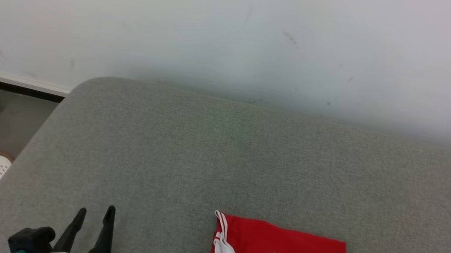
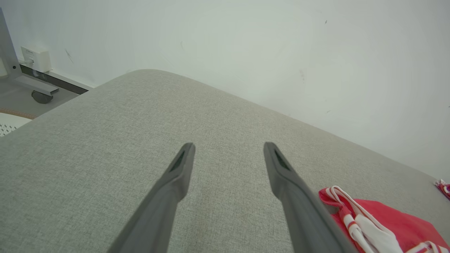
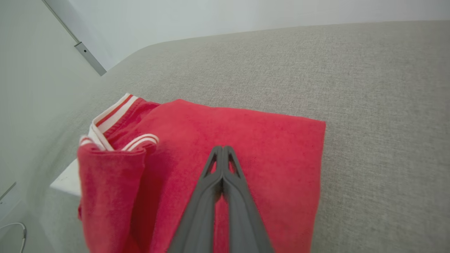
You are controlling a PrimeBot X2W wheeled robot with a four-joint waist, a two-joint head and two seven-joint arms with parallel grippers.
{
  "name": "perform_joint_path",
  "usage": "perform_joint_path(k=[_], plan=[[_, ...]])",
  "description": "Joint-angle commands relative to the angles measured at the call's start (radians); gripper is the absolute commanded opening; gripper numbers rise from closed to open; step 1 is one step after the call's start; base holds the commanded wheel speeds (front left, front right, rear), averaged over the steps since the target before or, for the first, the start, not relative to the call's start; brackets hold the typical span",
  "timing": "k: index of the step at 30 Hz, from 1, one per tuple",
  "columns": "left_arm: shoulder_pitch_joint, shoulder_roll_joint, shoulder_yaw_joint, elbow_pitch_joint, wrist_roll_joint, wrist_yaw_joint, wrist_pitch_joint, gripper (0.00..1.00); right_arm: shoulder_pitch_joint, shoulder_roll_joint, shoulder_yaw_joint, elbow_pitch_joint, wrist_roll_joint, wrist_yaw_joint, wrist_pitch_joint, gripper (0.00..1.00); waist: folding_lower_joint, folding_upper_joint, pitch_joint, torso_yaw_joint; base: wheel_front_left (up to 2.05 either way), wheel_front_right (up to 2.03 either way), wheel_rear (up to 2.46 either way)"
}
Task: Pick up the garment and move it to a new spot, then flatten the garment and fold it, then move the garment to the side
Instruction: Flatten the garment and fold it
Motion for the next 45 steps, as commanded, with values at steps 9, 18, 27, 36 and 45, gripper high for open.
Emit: perform_joint_path(k=[9,18,27,36,45], plan=[[-0.003,-0.007,0.015,0.007,0.018,-0.009,-0.002,1.00,-0.052,0.066,0.203,0.067,0.046,0.000,0.048,0.00,0.0000,-0.0001,-0.002,0.026,0.00,0.00,0.00],[-0.006,-0.018,0.025,0.010,0.024,-0.015,-0.002,1.00,-0.104,0.095,0.421,0.016,0.188,0.000,0.031,0.00,0.0000,-0.0001,0.005,0.025,0.00,0.00,0.00],[0.004,-0.020,0.047,-0.006,0.039,-0.016,-0.002,1.00,-0.188,-0.012,0.361,-0.064,0.243,0.000,-0.129,0.00,0.0000,-0.0001,0.008,-0.015,0.00,0.00,0.00],[0.022,-0.034,0.093,-0.077,0.079,-0.031,-0.001,1.00,-0.197,-0.141,0.135,-0.113,0.134,0.000,-0.190,1.00,0.0000,-0.0001,0.000,-0.089,0.00,0.00,0.00],[0.036,-0.049,0.146,-0.138,0.153,-0.057,-0.002,1.00,-0.082,-0.122,-0.122,-0.203,-0.122,0.000,-0.226,1.00,0.0000,-0.0001,0.001,-0.168,0.00,0.00,0.00]])
